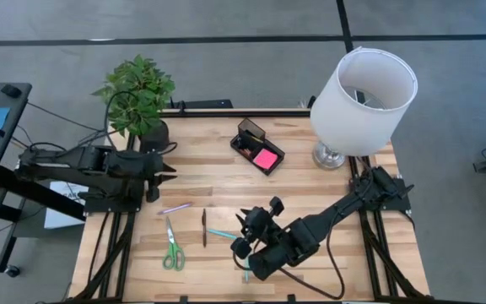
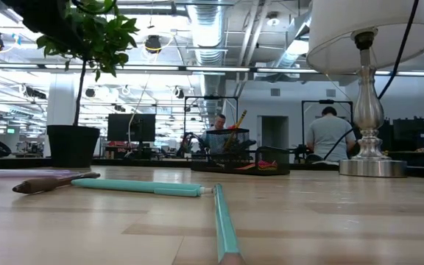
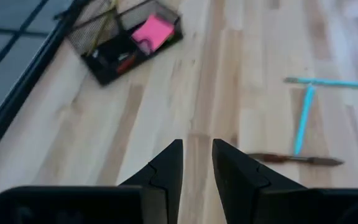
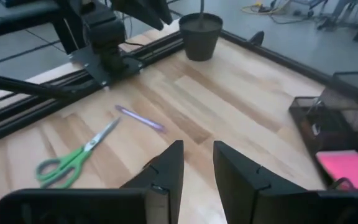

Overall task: Pick and place office supplies into organizer
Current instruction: Put the purple pen into the desk organizer

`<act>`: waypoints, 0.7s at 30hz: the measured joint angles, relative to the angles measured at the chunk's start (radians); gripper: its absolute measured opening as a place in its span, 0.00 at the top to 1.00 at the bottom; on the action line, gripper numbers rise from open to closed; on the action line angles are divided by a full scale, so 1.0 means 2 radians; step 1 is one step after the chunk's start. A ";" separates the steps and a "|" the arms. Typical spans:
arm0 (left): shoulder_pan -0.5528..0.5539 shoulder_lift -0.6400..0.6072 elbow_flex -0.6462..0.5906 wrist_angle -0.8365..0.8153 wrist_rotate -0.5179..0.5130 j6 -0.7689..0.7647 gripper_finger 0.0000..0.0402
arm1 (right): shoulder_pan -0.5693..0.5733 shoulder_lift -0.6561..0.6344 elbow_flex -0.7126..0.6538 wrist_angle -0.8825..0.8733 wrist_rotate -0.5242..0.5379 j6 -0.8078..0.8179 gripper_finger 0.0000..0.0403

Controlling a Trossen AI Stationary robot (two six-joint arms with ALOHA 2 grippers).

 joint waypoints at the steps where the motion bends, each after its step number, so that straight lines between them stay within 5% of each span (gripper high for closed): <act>1: 0.000 0.003 -0.001 -0.007 -0.001 -0.008 0.80 | 0.001 0.000 0.000 0.000 0.000 0.006 0.80; 14: -0.031 0.076 -0.096 0.123 0.062 -0.118 0.80 | 0.021 0.000 0.000 -0.004 0.027 -0.018 0.80; 21: -0.130 0.079 -0.159 0.150 -0.057 -0.241 0.80 | 0.042 0.000 0.000 -0.025 0.026 -0.019 0.80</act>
